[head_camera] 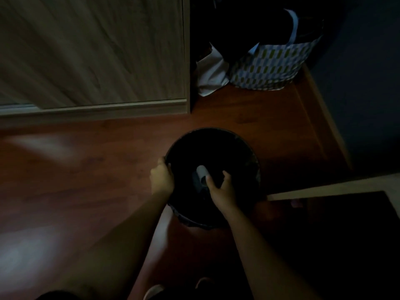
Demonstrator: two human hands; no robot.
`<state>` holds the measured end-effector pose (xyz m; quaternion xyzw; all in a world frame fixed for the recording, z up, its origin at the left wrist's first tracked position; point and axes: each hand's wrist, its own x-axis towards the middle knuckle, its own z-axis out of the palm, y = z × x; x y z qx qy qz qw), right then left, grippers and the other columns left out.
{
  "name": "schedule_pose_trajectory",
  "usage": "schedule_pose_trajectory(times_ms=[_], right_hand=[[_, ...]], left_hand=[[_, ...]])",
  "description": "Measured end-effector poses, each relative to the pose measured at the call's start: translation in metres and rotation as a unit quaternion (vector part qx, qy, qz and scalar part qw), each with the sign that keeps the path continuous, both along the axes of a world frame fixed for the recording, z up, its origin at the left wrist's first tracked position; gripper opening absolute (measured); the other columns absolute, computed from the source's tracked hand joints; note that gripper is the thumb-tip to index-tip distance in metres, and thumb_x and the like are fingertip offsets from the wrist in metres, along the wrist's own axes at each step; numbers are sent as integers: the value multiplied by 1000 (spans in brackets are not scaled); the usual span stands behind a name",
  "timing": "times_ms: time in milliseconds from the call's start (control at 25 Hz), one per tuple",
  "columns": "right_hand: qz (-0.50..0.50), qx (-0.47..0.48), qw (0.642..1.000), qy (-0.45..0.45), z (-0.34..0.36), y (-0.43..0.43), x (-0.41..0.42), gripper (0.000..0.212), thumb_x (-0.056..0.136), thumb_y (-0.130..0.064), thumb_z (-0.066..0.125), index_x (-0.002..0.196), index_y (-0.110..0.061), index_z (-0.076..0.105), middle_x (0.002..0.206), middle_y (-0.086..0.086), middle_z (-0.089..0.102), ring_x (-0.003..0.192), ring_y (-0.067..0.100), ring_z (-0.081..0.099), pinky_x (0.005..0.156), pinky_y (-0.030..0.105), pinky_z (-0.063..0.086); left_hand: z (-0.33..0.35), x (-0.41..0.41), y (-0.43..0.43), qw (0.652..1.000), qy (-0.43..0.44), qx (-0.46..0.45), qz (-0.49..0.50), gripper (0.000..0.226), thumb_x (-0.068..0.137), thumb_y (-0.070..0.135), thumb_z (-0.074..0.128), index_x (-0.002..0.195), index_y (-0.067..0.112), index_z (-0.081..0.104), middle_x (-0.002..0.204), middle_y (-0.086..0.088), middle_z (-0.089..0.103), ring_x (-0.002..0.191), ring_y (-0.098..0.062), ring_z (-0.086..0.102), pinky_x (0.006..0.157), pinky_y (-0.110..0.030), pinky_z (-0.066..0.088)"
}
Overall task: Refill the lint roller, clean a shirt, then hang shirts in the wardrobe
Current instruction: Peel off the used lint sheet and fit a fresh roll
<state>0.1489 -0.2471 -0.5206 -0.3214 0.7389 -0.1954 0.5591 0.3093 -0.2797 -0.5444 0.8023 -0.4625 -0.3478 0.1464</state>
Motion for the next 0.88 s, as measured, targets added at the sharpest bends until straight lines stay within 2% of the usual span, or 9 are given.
schedule_pose_trajectory(times_ms=[80, 160, 240, 400, 440, 520, 560, 720, 880], right_hand=[[10, 5, 1000, 3, 11, 5, 2, 67, 92, -44, 48, 146, -21, 16, 152, 8, 26, 134, 29, 35, 99, 39, 38], [13, -7, 1000, 19, 40, 10, 2, 63, 93, -42, 46, 146, -20, 19, 151, 8, 26, 135, 29, 34, 101, 40, 37], [14, -30, 999, 36, 82, 16, 2, 60, 95, -39, 44, 146, -19, 21, 152, 8, 25, 136, 29, 31, 105, 42, 35], [22, -62, 996, 55, 212, 28, 6, 57, 96, -36, 41, 146, -15, 22, 152, 8, 24, 137, 27, 29, 107, 39, 32], [28, -85, 994, 62, 254, 37, 8, 56, 96, -35, 41, 145, -14, 23, 152, 8, 24, 137, 27, 30, 107, 37, 32], [7, -122, 990, 77, 390, 67, -6, 55, 96, -33, 42, 144, -13, 25, 151, 8, 26, 135, 26, 33, 106, 35, 32], [19, -144, 986, 81, 419, 78, -9, 54, 96, -34, 42, 144, -13, 26, 150, 8, 28, 135, 26, 35, 106, 35, 32], [48, -197, 971, 130, 461, 80, -22, 53, 95, -35, 45, 142, -14, 30, 145, 9, 36, 133, 23, 36, 105, 31, 30], [50, -296, 938, 171, 532, 152, -84, 52, 89, -27, 52, 136, -8, 40, 137, 12, 46, 126, 22, 43, 102, 21, 29]], left_hand=[[12, 4, 2, 1000, 9, 27, -12, 45, 100, 22, 38, 137, -1, 32, 124, -32, 53, 105, -46, 54, 76, -44, 44], [40, 6, 4, 999, 14, 48, -16, 63, 99, 31, 40, 147, 1, 13, 145, -31, 31, 127, -46, 38, 95, -46, 39], [82, 5, 11, 999, 6, 25, -29, 63, 99, 29, 39, 147, -1, 12, 149, -30, 23, 131, -46, 33, 101, -44, 34], [209, -4, 21, 998, 6, -13, -58, 55, 100, 24, 37, 145, -3, 21, 139, -31, 41, 116, -47, 49, 87, -41, 41], [254, -10, 28, 998, 14, -24, -61, 54, 100, 24, 37, 145, -3, 23, 135, -31, 46, 113, -47, 50, 85, -41, 41], [398, -26, 56, 994, 39, -52, -89, 53, 100, 24, 37, 144, -2, 25, 127, -32, 53, 111, -47, 52, 84, -40, 40], [431, -34, 68, 992, 49, -64, -102, 52, 100, 24, 37, 144, -1, 27, 123, -32, 56, 110, -47, 53, 83, -40, 40], [471, -56, 70, 983, 60, -118, -124, 47, 100, 24, 37, 141, 1, 34, 124, -27, 58, 110, -42, 55, 84, -35, 40], [557, -117, 132, 949, 111, -209, -210, 46, 99, 24, 41, 140, 4, 39, 125, -24, 58, 113, -37, 55, 86, -27, 37]])
